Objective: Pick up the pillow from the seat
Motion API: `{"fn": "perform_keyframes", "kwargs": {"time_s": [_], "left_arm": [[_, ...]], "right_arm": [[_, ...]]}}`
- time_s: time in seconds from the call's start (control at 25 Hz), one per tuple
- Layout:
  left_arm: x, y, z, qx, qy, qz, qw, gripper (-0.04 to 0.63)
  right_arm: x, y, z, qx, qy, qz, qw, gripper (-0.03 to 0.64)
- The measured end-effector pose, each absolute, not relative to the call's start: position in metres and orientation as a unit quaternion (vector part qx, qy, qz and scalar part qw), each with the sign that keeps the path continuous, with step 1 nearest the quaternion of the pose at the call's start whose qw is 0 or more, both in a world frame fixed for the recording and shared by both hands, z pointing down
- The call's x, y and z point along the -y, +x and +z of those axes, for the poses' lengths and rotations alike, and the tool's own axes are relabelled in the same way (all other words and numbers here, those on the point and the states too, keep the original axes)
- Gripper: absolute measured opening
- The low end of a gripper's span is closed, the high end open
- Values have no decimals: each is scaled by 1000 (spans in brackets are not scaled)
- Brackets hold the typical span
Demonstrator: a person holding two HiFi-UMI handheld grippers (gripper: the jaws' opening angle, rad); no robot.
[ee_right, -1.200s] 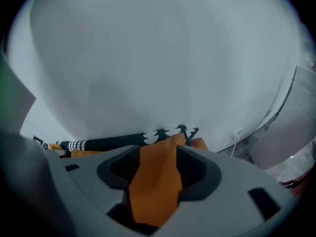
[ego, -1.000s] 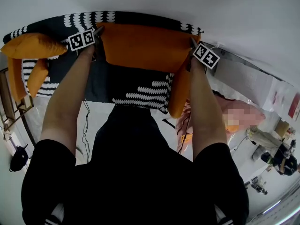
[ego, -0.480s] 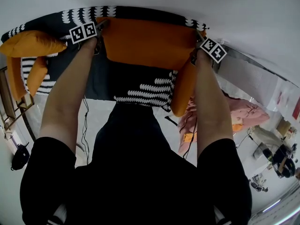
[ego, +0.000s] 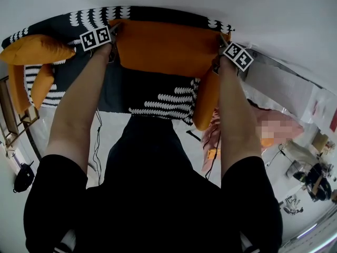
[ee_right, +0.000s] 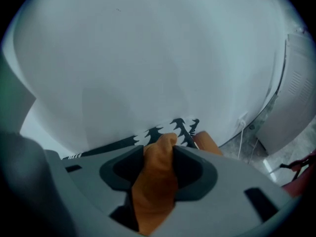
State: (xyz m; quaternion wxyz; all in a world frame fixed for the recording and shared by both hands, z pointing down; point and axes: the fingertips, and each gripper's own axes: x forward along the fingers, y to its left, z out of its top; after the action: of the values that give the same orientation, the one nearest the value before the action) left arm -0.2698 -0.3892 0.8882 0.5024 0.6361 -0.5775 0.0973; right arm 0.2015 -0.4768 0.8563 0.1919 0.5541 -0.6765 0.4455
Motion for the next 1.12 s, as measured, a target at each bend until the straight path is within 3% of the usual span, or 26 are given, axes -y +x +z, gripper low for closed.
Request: {"fn": "perform_keyframes", "kwargs": {"time_s": [1.12], "left_arm": [[317,-250,829,582,660,93,466,110]], "right_arm": [[391,218,814,686,552,447,162,77]]}}
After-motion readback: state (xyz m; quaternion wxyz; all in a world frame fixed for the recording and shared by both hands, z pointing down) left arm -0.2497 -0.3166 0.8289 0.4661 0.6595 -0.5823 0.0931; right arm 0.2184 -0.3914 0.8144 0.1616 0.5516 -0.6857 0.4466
